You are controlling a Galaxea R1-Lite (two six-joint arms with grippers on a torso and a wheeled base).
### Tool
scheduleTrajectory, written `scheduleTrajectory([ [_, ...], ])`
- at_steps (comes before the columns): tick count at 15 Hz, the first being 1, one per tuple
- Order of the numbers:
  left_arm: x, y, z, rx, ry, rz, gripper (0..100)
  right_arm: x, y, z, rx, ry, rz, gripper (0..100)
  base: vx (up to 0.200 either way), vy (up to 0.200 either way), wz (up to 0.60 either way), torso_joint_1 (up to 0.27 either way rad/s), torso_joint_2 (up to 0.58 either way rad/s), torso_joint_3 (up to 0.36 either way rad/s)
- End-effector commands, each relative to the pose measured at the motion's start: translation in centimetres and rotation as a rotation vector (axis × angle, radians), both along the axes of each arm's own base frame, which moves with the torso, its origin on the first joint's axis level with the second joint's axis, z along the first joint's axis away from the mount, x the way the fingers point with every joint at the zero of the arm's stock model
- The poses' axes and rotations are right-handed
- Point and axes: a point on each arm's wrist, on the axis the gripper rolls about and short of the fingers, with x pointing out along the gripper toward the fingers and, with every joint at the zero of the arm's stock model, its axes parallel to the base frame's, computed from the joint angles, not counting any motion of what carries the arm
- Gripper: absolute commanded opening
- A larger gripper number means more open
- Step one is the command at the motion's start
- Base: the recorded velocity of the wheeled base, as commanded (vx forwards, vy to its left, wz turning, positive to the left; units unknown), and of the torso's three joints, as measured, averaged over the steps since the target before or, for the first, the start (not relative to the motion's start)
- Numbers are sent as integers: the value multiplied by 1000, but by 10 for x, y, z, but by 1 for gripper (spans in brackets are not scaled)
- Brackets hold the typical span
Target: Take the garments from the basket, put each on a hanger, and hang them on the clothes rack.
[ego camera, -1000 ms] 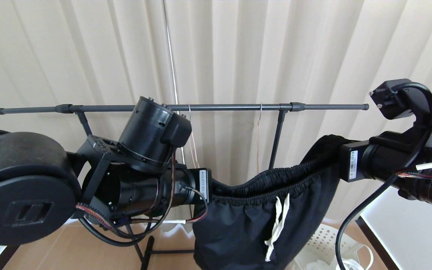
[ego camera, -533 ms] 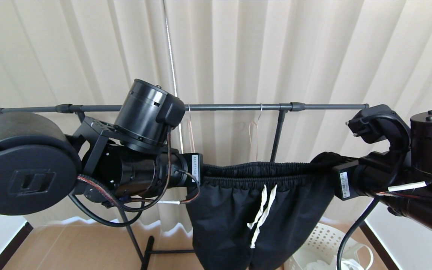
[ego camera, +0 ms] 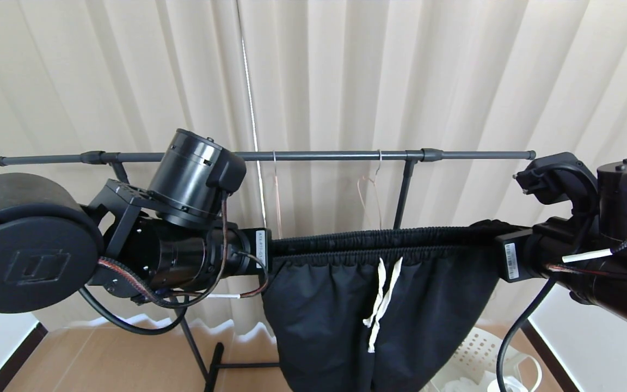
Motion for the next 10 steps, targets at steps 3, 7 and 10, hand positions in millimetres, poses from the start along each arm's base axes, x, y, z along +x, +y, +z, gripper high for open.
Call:
scheduleTrajectory([
  [3,-6,13,5,-7,-10,26,0,11,-16,1,0,0,-65,0,0,0,0,0,0,0],
  [7,-9,17,8,-13,-19,26,0,16,-19,0,14,5,-61,0,0,0,0,0,0,0],
  [10,-3,10,21,-27,-64,2,0,13,-12,1,21,-8,-30,0,0,0,0,0,0,0],
])
